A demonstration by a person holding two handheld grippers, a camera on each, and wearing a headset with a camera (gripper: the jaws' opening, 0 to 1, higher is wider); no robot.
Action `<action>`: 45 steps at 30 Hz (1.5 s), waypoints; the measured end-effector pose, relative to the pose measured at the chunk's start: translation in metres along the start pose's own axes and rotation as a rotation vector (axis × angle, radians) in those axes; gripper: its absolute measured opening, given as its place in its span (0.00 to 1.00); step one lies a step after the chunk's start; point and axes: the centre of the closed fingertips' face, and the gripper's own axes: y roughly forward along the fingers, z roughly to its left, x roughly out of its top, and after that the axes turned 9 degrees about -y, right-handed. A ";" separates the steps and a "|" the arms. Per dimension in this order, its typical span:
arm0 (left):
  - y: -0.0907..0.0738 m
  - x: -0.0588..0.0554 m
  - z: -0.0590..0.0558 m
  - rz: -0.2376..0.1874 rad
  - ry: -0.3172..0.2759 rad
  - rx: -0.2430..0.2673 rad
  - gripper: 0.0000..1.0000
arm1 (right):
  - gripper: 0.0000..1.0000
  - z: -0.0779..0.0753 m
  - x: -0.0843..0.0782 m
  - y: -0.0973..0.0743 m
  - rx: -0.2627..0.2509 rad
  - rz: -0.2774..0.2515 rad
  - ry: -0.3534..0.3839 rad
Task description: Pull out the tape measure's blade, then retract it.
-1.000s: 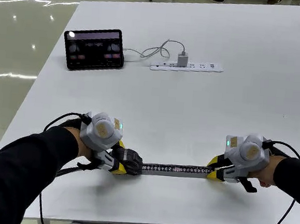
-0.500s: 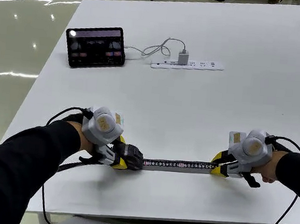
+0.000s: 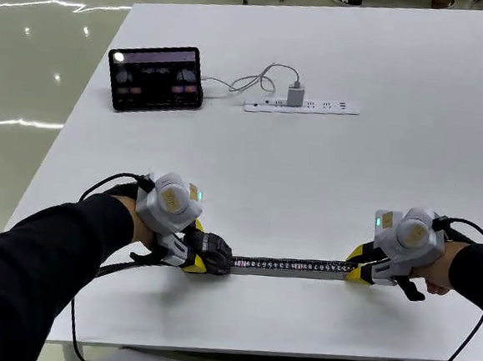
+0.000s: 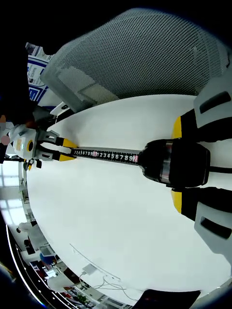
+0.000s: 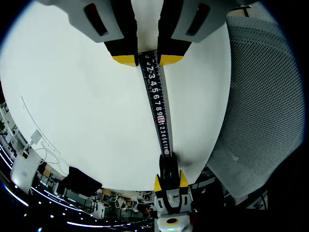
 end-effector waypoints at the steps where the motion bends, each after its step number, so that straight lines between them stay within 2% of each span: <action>1: 0.000 0.000 0.000 -0.001 -0.001 -0.001 0.31 | 0.11 0.000 -0.001 0.000 0.000 0.001 0.001; 18: 0.001 0.000 0.001 -0.002 -0.008 0.005 0.31 | 0.11 -0.003 -0.017 -0.010 0.004 0.022 0.009; 23: 0.001 0.000 0.000 0.000 -0.005 0.004 0.31 | 0.11 -0.001 -0.016 -0.010 0.017 0.021 0.025; 25: 0.001 0.000 0.001 0.001 -0.006 0.004 0.31 | 0.11 -0.001 -0.016 -0.010 0.022 0.033 -0.001; 27: 0.001 0.000 0.001 0.000 -0.005 0.003 0.31 | 0.11 -0.002 -0.016 -0.010 0.031 0.038 0.023; 29: 0.001 0.000 0.000 0.000 -0.005 0.003 0.31 | 0.11 -0.002 -0.016 -0.010 0.033 0.041 0.009; 38: 0.002 0.001 0.000 -0.003 -0.003 -0.001 0.32 | 0.11 -0.001 -0.015 -0.010 0.035 0.043 0.042; 40: 0.002 0.002 0.000 -0.001 -0.002 -0.001 0.32 | 0.12 0.000 -0.014 -0.010 0.036 0.055 0.009; 45: 0.002 0.002 0.000 0.000 0.002 -0.005 0.32 | 0.13 -0.001 -0.013 -0.009 0.031 0.076 0.015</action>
